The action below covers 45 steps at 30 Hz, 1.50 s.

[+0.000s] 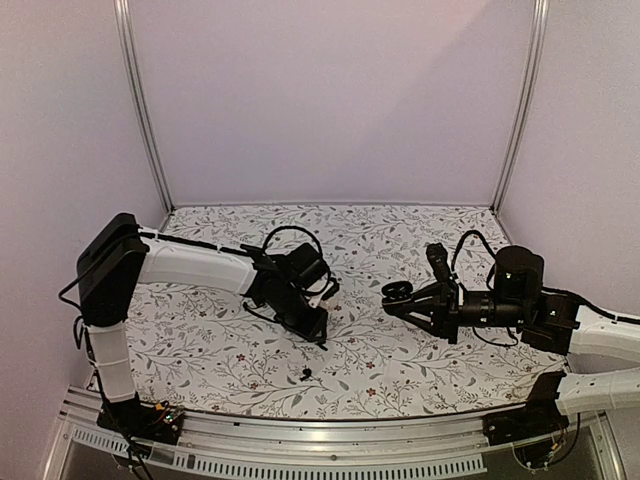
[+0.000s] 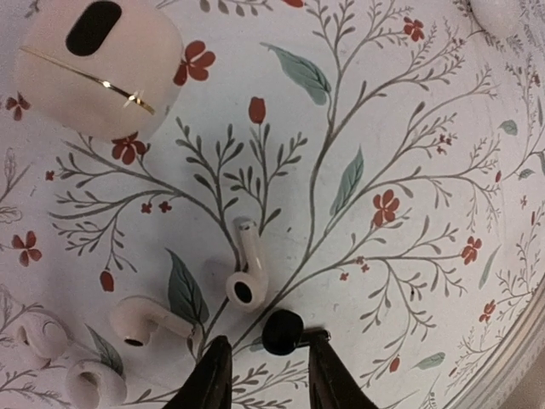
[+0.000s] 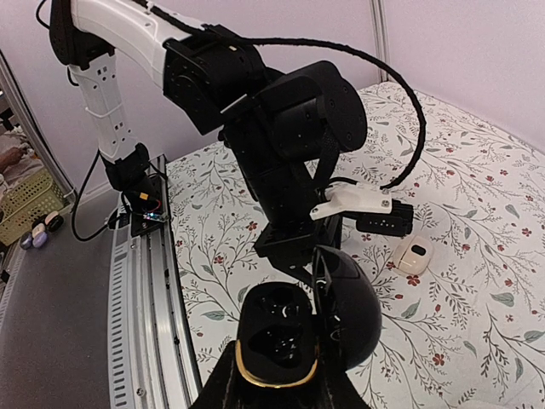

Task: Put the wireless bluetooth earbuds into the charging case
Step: Pick up the left earbud from the corner of the board, then insert the left earbud into the left side groove of the charging case.

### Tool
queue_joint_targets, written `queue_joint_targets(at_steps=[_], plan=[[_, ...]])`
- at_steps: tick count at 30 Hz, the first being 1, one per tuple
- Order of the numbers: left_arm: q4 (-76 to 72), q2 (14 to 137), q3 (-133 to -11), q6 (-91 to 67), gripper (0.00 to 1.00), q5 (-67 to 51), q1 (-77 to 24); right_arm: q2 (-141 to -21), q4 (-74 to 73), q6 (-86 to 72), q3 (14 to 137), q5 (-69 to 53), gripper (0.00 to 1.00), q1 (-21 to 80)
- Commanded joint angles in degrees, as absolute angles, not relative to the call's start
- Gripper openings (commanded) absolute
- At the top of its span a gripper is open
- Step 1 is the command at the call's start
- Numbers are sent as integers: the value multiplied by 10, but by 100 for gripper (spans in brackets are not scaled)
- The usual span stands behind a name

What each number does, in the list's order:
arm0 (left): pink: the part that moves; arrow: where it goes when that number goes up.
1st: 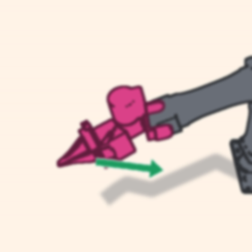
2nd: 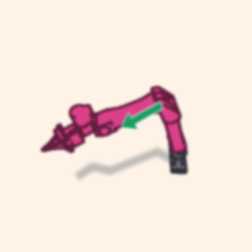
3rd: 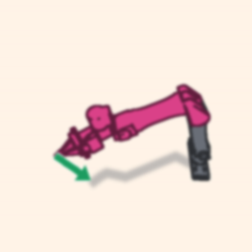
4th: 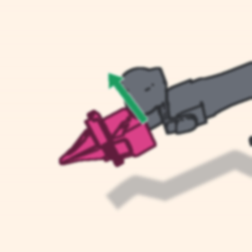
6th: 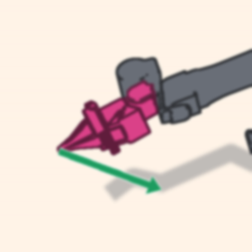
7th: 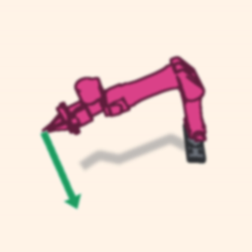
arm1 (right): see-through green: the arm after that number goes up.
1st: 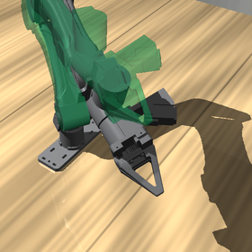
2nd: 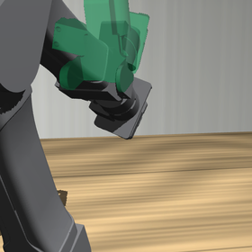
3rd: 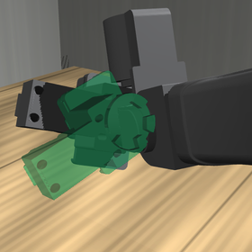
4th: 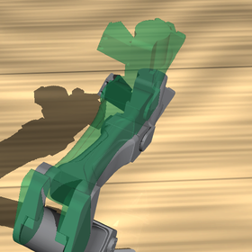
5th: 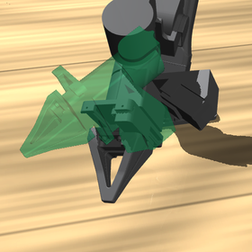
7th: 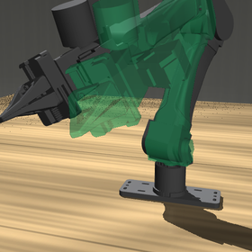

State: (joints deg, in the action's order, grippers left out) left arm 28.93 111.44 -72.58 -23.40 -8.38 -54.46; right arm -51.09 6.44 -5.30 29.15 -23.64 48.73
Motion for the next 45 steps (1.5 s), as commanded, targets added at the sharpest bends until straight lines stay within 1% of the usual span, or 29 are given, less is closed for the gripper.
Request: queue_joint_targets(at_steps=[1, 10, 19, 28, 32, 38, 45], plan=[[302, 1133, -744, -223, 30, -71, -557, -512, 73, -53, 285, -235, 0, 484], [311, 1150, -751, -219, 27, -63, -566, -512, 74, -52, 285, -234, 0, 484], [317, 1161, -763, -210, 22, -48, -573, -515, 74, -52, 284, -235, 0, 485], [316, 1143, -760, -204, 15, -24, -575, -520, 76, -54, 283, -234, 0, 485], [316, 1115, -753, -194, 14, -2, -575, -531, 83, -62, 281, -237, 0, 484], [307, 1057, -731, -171, 13, 65, -575, -558, 116, -59, 278, -249, 0, 484], [260, 951, -679, -156, 12, 115, -575, -595, 171, -25, 280, -278, 0, 485]])
